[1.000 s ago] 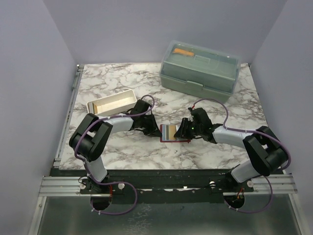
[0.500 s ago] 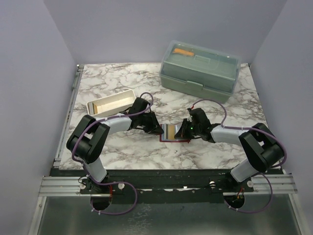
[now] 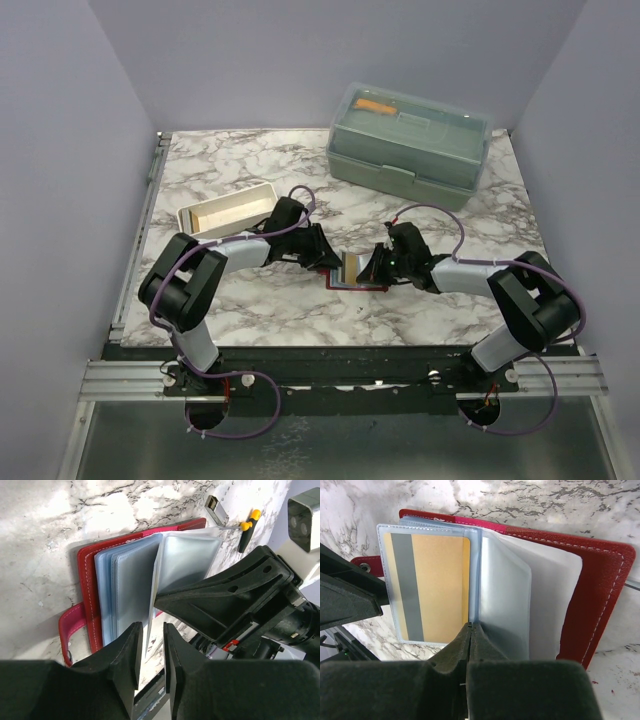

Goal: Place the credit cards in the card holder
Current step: Insert the credit card into the card holder.

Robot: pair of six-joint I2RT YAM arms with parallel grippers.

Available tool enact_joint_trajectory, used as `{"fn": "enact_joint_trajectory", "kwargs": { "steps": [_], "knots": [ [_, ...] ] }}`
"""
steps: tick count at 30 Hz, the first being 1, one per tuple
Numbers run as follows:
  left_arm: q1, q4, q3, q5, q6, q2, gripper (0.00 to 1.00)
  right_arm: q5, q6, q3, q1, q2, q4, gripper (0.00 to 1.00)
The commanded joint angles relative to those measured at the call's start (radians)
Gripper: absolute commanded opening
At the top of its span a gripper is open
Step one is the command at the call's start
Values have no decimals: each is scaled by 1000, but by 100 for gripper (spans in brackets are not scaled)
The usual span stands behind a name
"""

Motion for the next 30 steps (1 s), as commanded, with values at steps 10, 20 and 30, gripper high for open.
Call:
{"fn": "enact_joint_trajectory", "kwargs": {
  "steps": [10,20,30],
  "knots": [
    [-59,97,49,80,-35,43,31,39,-1,9,5,5,-103,1],
    [-135,127,153,94,-64,151,37,332,28,177,2,-284,-664,21],
    [-71,72,90,50,-9,41,50,144,-99,207,-6,-345,-539,34]
  ]
}}
